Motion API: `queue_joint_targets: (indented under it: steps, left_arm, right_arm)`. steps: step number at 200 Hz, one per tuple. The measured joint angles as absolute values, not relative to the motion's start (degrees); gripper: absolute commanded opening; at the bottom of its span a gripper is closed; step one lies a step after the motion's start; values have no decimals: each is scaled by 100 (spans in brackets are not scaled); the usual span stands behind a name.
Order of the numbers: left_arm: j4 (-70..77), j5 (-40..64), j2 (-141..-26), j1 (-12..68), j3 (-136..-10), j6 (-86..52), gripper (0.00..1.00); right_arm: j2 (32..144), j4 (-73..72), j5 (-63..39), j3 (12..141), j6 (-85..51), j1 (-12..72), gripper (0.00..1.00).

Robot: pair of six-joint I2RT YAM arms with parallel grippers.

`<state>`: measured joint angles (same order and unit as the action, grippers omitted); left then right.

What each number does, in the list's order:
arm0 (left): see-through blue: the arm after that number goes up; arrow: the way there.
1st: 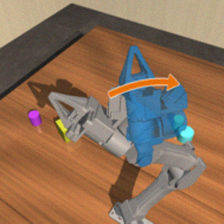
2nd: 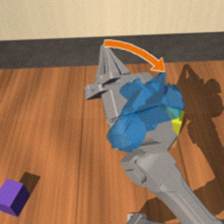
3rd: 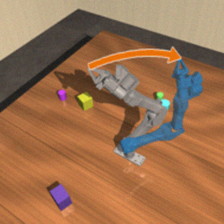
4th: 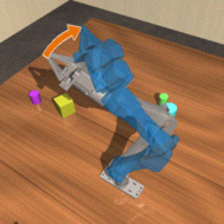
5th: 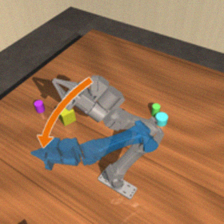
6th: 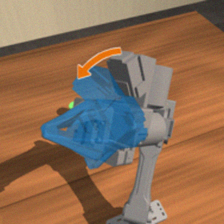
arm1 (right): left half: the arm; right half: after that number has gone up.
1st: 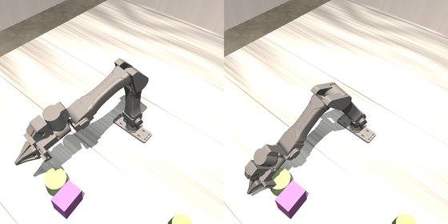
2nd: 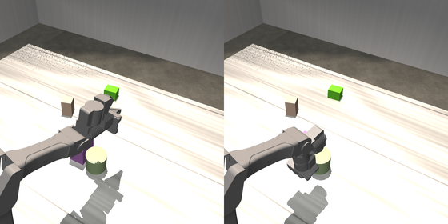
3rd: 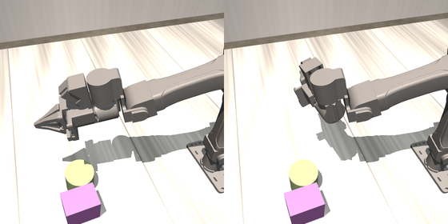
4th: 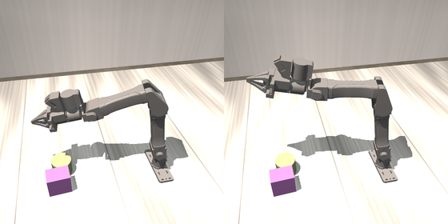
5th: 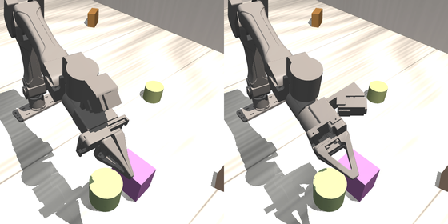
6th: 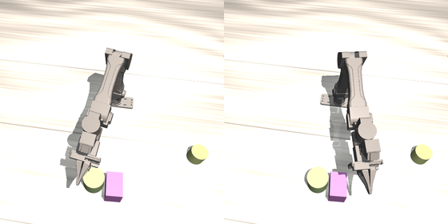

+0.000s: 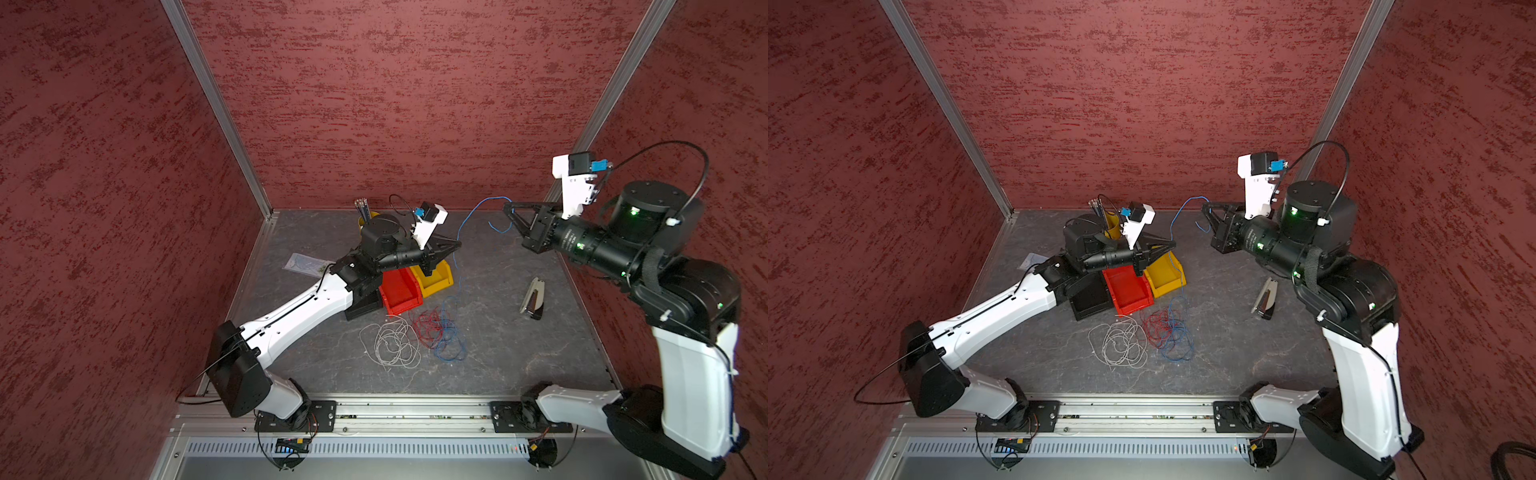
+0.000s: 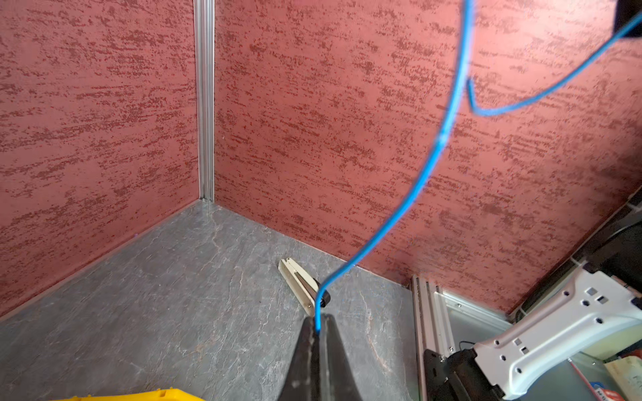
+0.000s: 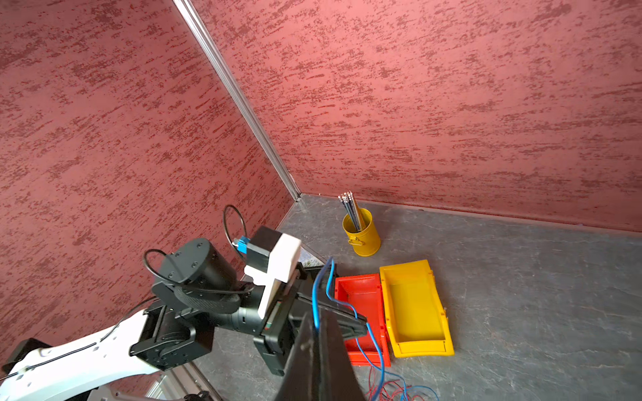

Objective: Untangle and sort cables by color
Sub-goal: Untie the cable.

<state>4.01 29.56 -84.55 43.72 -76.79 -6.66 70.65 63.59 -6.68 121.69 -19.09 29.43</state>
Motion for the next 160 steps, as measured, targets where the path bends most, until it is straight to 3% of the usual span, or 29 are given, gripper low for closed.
queue_joint_targets:
  steps: [75,100,117,125,138,160]
  left_arm:
    - [-934,2976,-8394,4311,-8569,-480,0]
    - [-1264,2965,-8333,4274,-9102,-436,0]
    - [-1356,2967,-8281,4274,-9349,-436,0]
    - [-1393,2969,-8256,4278,-9437,-436,0]
    - [-1463,2969,-8243,4283,-9574,-436,0]
    - [-1664,2974,-8243,4287,-9835,-423,0]
  right_arm:
    - [6718,6128,-449,10460,-1911,2882,0]
    - [6687,5885,-582,9717,-1927,2783,27]
    - [6630,5638,-786,9133,-1964,2746,62]
    - [6584,5485,-886,8838,-1970,2731,73]
    - [6482,5262,-1046,8381,-1942,2714,82]
    - [6239,4810,-1417,7660,-1846,2703,88]
